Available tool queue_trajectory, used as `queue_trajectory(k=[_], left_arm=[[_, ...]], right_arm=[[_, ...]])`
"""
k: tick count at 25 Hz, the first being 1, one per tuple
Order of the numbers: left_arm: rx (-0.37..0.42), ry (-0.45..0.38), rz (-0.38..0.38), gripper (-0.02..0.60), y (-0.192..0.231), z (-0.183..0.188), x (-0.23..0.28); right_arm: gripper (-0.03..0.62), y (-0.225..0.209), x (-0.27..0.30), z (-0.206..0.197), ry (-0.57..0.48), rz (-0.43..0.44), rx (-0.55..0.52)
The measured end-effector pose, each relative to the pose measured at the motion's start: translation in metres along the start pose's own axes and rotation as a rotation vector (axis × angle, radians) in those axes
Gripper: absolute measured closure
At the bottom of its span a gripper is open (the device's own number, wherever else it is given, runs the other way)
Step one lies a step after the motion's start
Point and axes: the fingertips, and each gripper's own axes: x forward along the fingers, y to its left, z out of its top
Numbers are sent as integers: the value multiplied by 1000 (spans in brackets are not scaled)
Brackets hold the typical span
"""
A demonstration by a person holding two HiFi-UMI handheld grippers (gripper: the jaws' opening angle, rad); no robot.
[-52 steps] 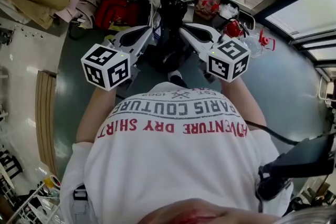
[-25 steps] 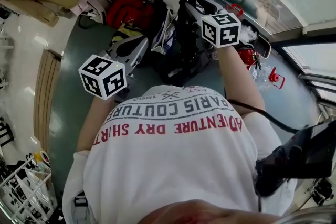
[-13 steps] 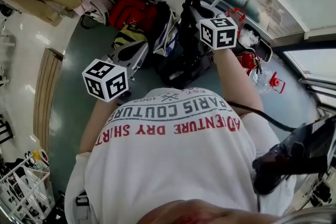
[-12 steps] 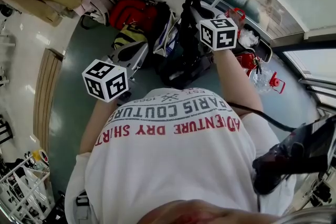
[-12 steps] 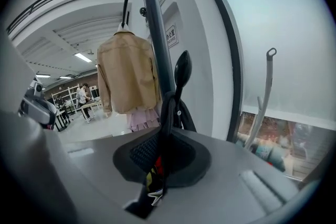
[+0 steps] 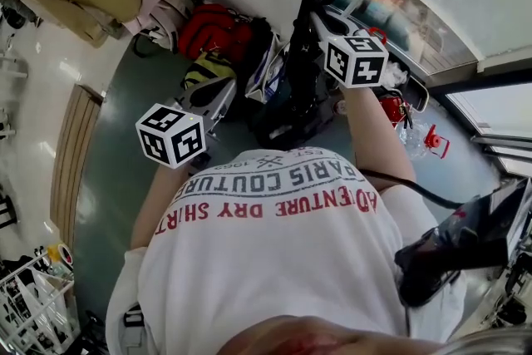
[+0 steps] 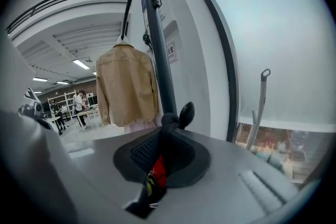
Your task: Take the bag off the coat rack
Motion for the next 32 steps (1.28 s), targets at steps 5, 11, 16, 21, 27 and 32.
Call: queue_trajectory(k=[5, 11, 16, 21, 27, 32], left_arm=[[-10, -25, 15, 580, 2, 0, -14], [-4, -44, -6, 580, -9, 5, -22], [4, -41, -22, 580, -17, 5, -22], [1, -28, -41, 580, -20, -1, -20], [0, -3, -54, 580, -30, -16, -31], [31, -7, -93, 580, -48, -28, -57]], right_arm=[[584, 5, -27, 51, -118, -7, -31], [583, -1, -90, 111, -285, -15, -6], [583, 15, -120, 96, -291, 19, 14], [583, 26, -120, 35, -192, 26, 88], [583, 39, -133, -25, -97, 14, 139], [583, 78, -164, -37, -112, 11, 112]])
